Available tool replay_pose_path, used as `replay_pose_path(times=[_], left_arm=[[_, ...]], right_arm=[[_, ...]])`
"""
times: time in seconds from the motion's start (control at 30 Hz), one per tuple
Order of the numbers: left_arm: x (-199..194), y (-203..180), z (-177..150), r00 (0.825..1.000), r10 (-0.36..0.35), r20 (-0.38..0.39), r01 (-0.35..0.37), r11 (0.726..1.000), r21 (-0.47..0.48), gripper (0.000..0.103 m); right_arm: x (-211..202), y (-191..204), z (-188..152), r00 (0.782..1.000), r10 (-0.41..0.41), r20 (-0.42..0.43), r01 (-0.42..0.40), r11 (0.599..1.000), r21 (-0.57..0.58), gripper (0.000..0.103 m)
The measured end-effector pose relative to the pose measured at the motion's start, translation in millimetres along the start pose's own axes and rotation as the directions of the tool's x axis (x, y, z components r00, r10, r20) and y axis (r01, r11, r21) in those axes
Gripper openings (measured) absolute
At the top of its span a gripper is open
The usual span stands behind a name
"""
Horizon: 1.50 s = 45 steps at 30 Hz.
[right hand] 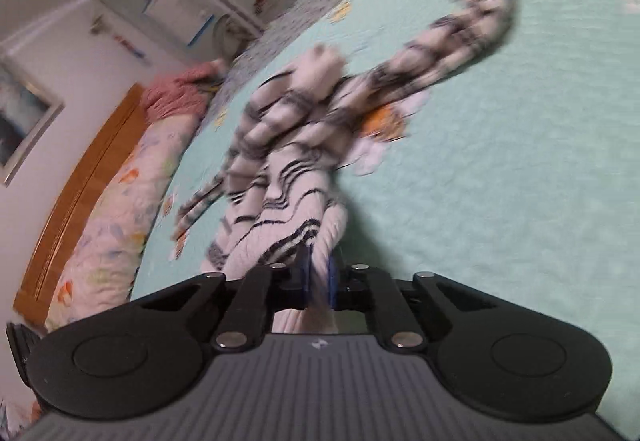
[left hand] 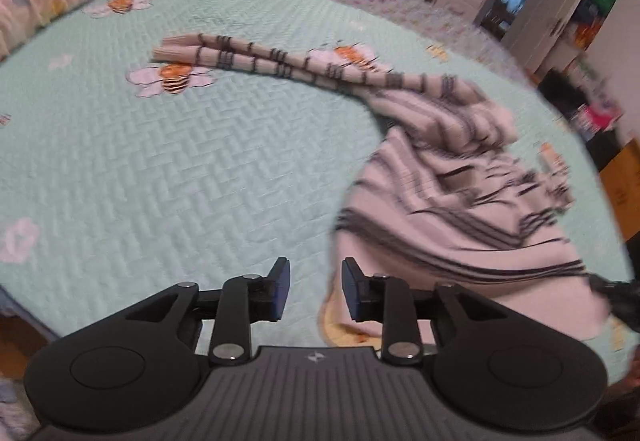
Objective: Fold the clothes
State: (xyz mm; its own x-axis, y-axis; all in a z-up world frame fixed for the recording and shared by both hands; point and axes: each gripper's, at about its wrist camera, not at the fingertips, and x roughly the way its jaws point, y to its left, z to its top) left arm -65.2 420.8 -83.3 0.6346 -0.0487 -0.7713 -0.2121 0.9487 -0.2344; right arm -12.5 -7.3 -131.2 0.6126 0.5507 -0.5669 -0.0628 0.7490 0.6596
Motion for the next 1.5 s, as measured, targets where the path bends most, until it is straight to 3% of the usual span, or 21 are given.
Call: replay_pose_path(times=[0.13, 0.23, 0.37, 0.43, 0.5, 0.6, 0.63, 0.73, 0.83, 0.93, 1.0, 1.07, 1.2, 1.33, 1.37, 1.4, 1.47, 1.5], left_arm=[[14, -10, -6, 0.999, -0.017, -0.040, 0.018, 1.000, 0.011, 0.031], [23, -17, 5, 0.999, -0.030, -0.034, 0.030, 1.000, -0.002, 0.031], [35, -26, 20, 0.999, -0.047, -0.023, 0.046, 0.999, -0.021, 0.035], [41, -31, 27, 0.998, -0.055, -0.018, 0.054, 0.998, -0.030, 0.042], [50, -36, 40, 0.997, -0.071, -0.013, 0.071, 0.996, -0.047, 0.051], [75, -39, 70, 0.995, -0.103, -0.007, 0.102, 0.989, -0.106, 0.052], [82, -46, 80, 0.995, -0.104, 0.002, 0.104, 0.990, -0.092, 0.052], [108, -83, 108, 0.996, -0.064, 0.061, 0.057, 0.992, 0.115, 0.052], [136, -129, 127, 0.990, -0.047, 0.130, -0.008, 0.920, 0.392, 0.052], [167, -169, 141, 0.978, -0.054, 0.201, -0.080, 0.794, 0.603, 0.052], [189, -185, 147, 0.972, -0.053, 0.229, -0.120, 0.724, 0.679, 0.052], [210, -193, 156, 0.972, -0.055, 0.226, -0.126, 0.694, 0.709, 0.052], [237, -201, 170, 0.985, -0.127, 0.121, -0.006, 0.665, 0.747, 0.053], [263, -207, 186, 0.987, -0.159, 0.012, 0.100, 0.678, 0.728, 0.051], [270, -209, 191, 0.986, -0.167, -0.017, 0.128, 0.683, 0.719, 0.035], [276, -211, 195, 0.981, -0.181, -0.065, 0.174, 0.690, 0.702, 0.005], [278, -216, 203, 0.982, -0.177, -0.072, 0.178, 0.705, 0.686, 0.006], [272, -219, 204, 0.986, -0.164, -0.036, 0.143, 0.709, 0.690, 0.006]], right_arm=[[10, -23, -25, 0.982, -0.162, -0.091, 0.160, 0.987, -0.030, 0.004], [15, -19, -39, 0.980, -0.181, -0.082, 0.174, 0.982, -0.076, 0.005], [8, -24, -30, 0.982, -0.179, -0.055, 0.182, 0.983, 0.038, 0.014], [-2, -31, -25, 0.979, -0.203, -0.014, 0.203, 0.975, 0.094, 0.031], [-9, -35, -20, 0.977, -0.211, 0.013, 0.208, 0.970, 0.123, 0.041], [-14, -42, -13, 0.979, -0.201, 0.043, 0.192, 0.968, 0.161, 0.049], [-13, -44, -10, 0.980, -0.192, 0.047, 0.181, 0.968, 0.171, 0.049], [-2, -46, -1, 0.985, -0.162, 0.055, 0.148, 0.969, 0.199, 0.049], [16, -46, 7, 0.990, -0.137, 0.042, 0.125, 0.970, 0.206, 0.050], [30, -42, 13, 0.993, -0.108, 0.040, 0.097, 0.975, 0.201, 0.050], [36, -39, 14, 0.995, -0.096, 0.040, 0.086, 0.977, 0.197, 0.050], [41, -40, 15, 0.995, -0.089, 0.035, 0.081, 0.977, 0.196, 0.050], [46, -45, 16, 0.996, -0.087, 0.028, 0.080, 0.977, 0.198, 0.050], [51, -47, 17, 0.996, -0.087, 0.027, 0.081, 0.979, 0.185, 0.050], [52, -47, 17, 0.996, -0.089, 0.027, 0.083, 0.981, 0.177, 0.050], [53, -46, 17, 0.995, -0.091, 0.028, 0.085, 0.982, 0.169, 0.050], [53, -46, 18, 0.995, -0.093, 0.029, 0.087, 0.983, 0.164, 0.050], [53, -46, 18, 0.995, -0.094, 0.029, 0.088, 0.983, 0.164, 0.050]])
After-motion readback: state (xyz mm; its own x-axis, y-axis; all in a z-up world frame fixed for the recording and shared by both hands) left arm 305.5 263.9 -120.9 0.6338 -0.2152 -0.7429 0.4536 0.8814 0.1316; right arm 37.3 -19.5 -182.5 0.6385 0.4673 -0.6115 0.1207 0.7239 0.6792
